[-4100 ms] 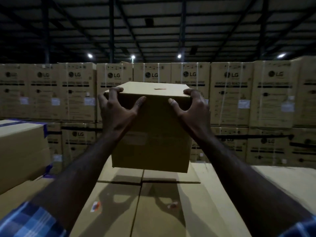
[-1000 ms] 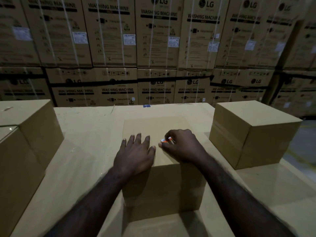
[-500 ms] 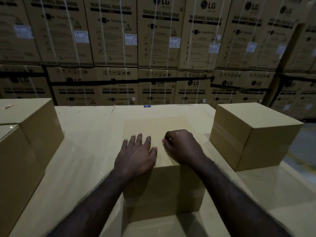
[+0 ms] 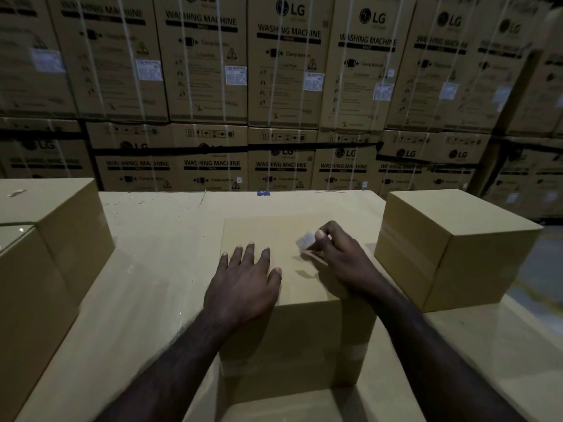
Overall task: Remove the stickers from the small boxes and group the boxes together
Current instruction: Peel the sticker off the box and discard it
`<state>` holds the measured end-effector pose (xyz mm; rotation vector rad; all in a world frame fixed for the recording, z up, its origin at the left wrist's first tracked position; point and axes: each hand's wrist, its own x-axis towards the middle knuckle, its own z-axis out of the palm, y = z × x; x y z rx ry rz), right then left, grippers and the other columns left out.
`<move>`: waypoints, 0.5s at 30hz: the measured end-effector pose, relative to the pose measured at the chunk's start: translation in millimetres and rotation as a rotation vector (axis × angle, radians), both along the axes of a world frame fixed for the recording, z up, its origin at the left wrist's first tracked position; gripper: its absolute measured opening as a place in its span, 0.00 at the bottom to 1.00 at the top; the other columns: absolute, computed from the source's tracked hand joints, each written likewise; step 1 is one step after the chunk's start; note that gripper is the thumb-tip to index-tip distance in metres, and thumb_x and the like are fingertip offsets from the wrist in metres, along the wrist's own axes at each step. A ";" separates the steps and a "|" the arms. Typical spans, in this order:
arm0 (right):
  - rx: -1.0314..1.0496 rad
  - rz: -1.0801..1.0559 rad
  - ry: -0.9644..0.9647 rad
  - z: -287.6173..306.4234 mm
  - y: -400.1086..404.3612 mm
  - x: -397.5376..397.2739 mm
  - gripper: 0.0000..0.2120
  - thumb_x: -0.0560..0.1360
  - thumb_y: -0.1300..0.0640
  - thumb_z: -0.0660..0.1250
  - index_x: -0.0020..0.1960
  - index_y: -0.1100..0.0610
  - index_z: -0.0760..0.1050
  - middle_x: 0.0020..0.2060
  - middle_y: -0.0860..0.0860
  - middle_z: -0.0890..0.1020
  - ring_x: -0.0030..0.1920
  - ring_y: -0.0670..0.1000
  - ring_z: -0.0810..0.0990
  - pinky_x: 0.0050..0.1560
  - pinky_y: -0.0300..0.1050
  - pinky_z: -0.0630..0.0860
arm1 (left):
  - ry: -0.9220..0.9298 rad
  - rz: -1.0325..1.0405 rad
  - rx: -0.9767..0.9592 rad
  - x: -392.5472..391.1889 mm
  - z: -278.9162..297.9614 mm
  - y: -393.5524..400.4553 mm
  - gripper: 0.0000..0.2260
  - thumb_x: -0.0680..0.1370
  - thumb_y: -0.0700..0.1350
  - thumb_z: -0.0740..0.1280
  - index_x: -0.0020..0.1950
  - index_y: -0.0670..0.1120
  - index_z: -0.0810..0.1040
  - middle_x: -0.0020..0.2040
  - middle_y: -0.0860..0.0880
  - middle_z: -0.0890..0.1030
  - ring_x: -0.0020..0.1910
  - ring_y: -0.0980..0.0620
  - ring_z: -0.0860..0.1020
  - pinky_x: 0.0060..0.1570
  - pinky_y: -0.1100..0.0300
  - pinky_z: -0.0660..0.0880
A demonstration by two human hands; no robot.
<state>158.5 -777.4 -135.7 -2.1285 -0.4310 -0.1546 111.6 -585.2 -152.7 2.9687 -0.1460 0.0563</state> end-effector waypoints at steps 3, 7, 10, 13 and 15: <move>-0.177 0.106 -0.011 -1.1 2.4 -5.7 0.09 0.83 0.50 0.53 0.52 0.52 0.68 0.45 0.48 0.79 0.45 0.47 0.78 0.43 0.45 0.74 | -0.001 0.004 0.000 0.4 -0.3 -0.2 0.28 0.82 0.60 0.45 0.79 0.51 0.48 0.80 0.45 0.48 0.78 0.44 0.47 0.75 0.45 0.44; -0.196 0.005 -0.046 -3.3 -0.5 -6.5 0.10 0.83 0.50 0.53 0.50 0.53 0.69 0.46 0.53 0.81 0.43 0.51 0.78 0.40 0.47 0.71 | -0.004 0.005 0.008 1.1 -1.5 0.0 0.27 0.82 0.59 0.45 0.79 0.51 0.48 0.80 0.45 0.48 0.78 0.44 0.47 0.76 0.45 0.44; -0.211 -0.103 -0.070 -3.2 -2.9 -3.8 0.10 0.83 0.50 0.52 0.51 0.54 0.68 0.44 0.55 0.80 0.41 0.52 0.77 0.38 0.48 0.70 | -0.008 0.004 0.008 2.5 -2.3 0.0 0.27 0.82 0.59 0.45 0.79 0.50 0.48 0.80 0.45 0.48 0.78 0.45 0.47 0.76 0.45 0.45; -0.210 -0.041 -0.012 -0.2 3.7 -2.4 0.11 0.83 0.49 0.53 0.53 0.54 0.69 0.46 0.54 0.80 0.43 0.52 0.78 0.42 0.50 0.73 | -0.006 0.007 -0.008 2.7 -3.2 0.8 0.27 0.82 0.59 0.45 0.79 0.51 0.48 0.80 0.45 0.48 0.78 0.45 0.47 0.76 0.46 0.44; -0.219 0.040 0.024 0.4 9.5 -5.3 0.11 0.83 0.49 0.53 0.52 0.54 0.70 0.46 0.51 0.81 0.46 0.52 0.79 0.49 0.53 0.75 | -0.014 0.010 -0.008 2.2 -4.2 0.9 0.27 0.82 0.59 0.45 0.79 0.51 0.48 0.80 0.45 0.48 0.78 0.45 0.47 0.75 0.46 0.43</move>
